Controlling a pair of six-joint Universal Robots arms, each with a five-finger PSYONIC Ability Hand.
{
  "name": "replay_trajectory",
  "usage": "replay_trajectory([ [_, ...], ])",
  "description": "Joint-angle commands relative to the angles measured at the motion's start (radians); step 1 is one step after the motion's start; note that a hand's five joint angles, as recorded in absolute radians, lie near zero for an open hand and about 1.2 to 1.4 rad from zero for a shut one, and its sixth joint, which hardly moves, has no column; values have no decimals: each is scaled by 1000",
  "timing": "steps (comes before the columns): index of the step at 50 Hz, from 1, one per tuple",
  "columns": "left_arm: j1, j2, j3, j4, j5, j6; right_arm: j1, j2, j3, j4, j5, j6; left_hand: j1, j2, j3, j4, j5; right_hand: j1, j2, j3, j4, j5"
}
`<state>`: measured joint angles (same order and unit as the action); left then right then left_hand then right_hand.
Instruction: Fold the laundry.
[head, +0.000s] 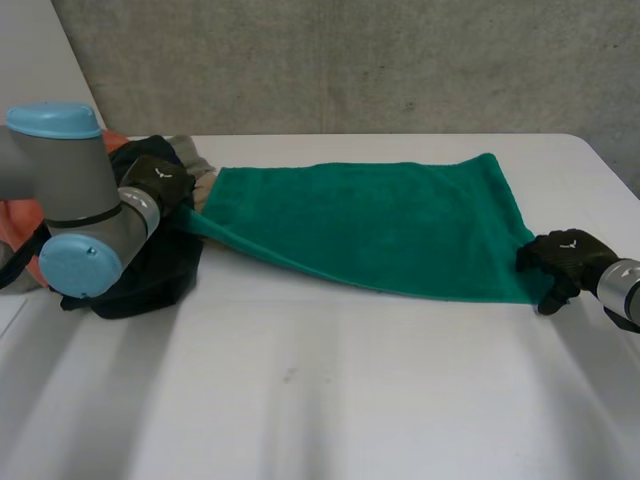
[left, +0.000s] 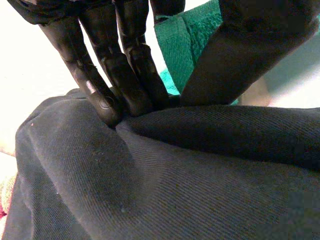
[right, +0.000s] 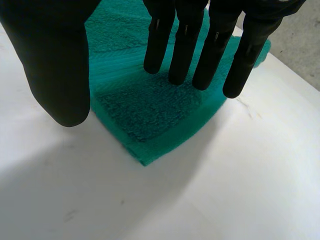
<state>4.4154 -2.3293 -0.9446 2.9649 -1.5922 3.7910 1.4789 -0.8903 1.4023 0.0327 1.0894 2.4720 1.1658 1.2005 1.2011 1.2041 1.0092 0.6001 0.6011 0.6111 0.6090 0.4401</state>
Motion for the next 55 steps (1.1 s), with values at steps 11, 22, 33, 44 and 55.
replay_trajectory([
  [11,9,-7,21,-4,0,-10,9,54,-39,-76,1,-5,230,196,195,192,213,170,169,159,161,156],
  [22,12,16,-3,-7,5,-10,23,73,-77,-129,21,4,230,196,195,192,213,253,251,241,244,238],
  [33,9,51,-40,-7,11,-10,37,102,-128,-139,64,8,230,196,195,192,213,548,547,537,540,534],
  [44,1,113,-127,-73,6,1,3,10,-94,-36,40,-5,230,196,195,192,213,796,795,785,787,782],
  [55,-31,291,-462,-337,37,179,-160,-285,61,531,121,-461,230,196,195,192,213,796,795,785,787,782],
])
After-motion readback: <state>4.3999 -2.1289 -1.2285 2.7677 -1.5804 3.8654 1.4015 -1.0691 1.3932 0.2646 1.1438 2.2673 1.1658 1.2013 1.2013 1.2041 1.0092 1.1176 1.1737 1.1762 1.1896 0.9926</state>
